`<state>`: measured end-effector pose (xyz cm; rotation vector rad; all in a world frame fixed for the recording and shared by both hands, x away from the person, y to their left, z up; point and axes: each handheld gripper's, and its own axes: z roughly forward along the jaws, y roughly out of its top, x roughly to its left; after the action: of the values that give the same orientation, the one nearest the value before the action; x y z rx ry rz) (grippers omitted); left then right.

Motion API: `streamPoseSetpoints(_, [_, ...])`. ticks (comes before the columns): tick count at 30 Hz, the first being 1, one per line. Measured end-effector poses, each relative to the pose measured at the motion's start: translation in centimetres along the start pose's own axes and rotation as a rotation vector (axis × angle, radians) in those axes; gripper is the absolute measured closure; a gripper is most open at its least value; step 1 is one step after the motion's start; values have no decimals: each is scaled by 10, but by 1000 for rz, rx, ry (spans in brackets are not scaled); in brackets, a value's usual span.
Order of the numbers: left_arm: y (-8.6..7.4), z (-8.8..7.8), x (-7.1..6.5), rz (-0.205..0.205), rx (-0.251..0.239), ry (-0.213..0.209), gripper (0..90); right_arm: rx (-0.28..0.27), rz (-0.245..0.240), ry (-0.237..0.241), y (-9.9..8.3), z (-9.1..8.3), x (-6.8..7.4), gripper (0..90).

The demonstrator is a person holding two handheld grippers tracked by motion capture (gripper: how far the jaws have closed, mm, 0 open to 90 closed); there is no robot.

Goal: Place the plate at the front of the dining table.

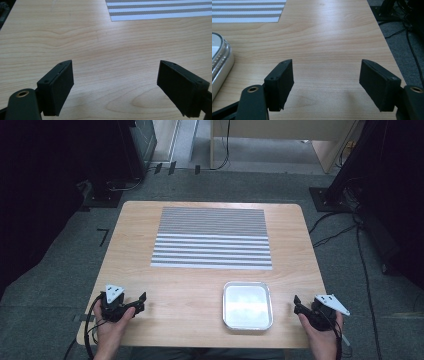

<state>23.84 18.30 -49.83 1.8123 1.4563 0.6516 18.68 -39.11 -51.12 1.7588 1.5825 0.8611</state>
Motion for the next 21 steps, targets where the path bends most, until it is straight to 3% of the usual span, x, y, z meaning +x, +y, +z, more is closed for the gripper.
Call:
streamPoseSetpoints(16, [4, -5, -20, -19, -30, -45, 141, -41, 9, 59, 4, -13, 9, 314])
streamPoseSetpoints(19, [6, -6, -29, -7, -39, -55, 141, -45, 55, 103, 6, -18, 11, 393])
streamPoseSetpoints(21, [7, -6, -33, -6, -41, -58, 141, -55, 61, 120, 7, -19, 11, 403])
